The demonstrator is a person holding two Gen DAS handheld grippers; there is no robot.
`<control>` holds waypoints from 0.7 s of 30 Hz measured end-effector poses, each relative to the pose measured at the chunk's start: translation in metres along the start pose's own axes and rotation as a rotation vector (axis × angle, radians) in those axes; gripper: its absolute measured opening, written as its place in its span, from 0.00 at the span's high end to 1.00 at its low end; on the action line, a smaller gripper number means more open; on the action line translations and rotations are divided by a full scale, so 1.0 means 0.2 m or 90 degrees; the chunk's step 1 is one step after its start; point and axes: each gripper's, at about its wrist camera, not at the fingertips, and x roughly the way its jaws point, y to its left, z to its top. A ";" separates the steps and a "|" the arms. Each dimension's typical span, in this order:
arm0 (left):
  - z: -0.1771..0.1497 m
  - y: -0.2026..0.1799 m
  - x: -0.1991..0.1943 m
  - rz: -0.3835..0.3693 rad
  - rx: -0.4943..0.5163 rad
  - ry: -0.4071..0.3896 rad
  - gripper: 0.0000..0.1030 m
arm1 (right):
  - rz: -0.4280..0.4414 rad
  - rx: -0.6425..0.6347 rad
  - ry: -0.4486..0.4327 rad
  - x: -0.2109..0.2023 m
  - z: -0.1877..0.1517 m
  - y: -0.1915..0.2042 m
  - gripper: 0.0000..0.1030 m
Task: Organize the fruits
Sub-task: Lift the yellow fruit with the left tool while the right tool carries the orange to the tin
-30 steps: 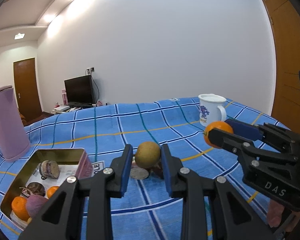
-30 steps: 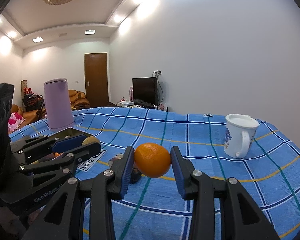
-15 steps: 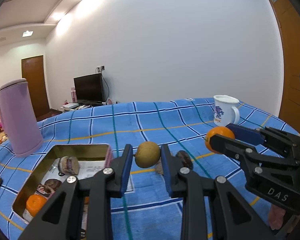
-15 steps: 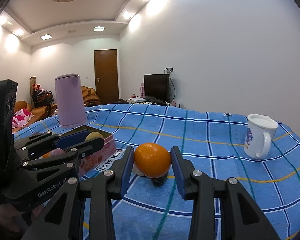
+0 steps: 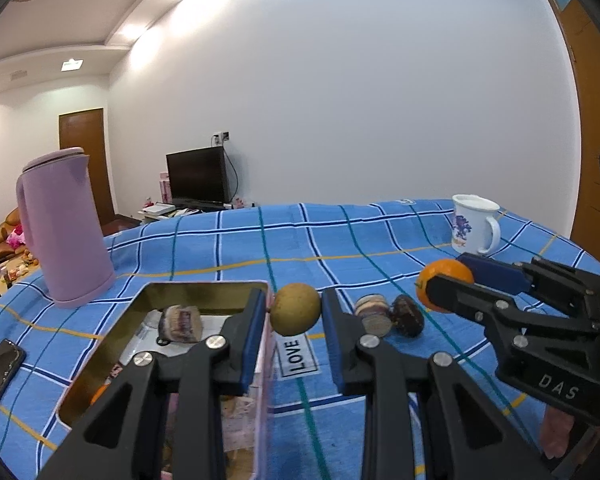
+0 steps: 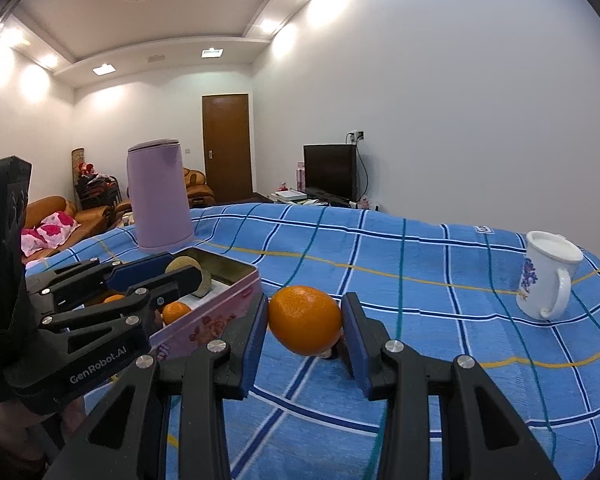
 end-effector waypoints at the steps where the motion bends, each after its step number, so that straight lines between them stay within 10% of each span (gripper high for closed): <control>1: 0.00 0.01 0.00 0.002 -0.001 0.000 0.71 | 0.001 -0.001 0.000 0.01 0.00 0.01 0.62; 21: -0.02 0.21 -0.03 0.038 -0.021 0.005 0.71 | 0.039 -0.032 0.012 0.10 0.02 0.19 0.61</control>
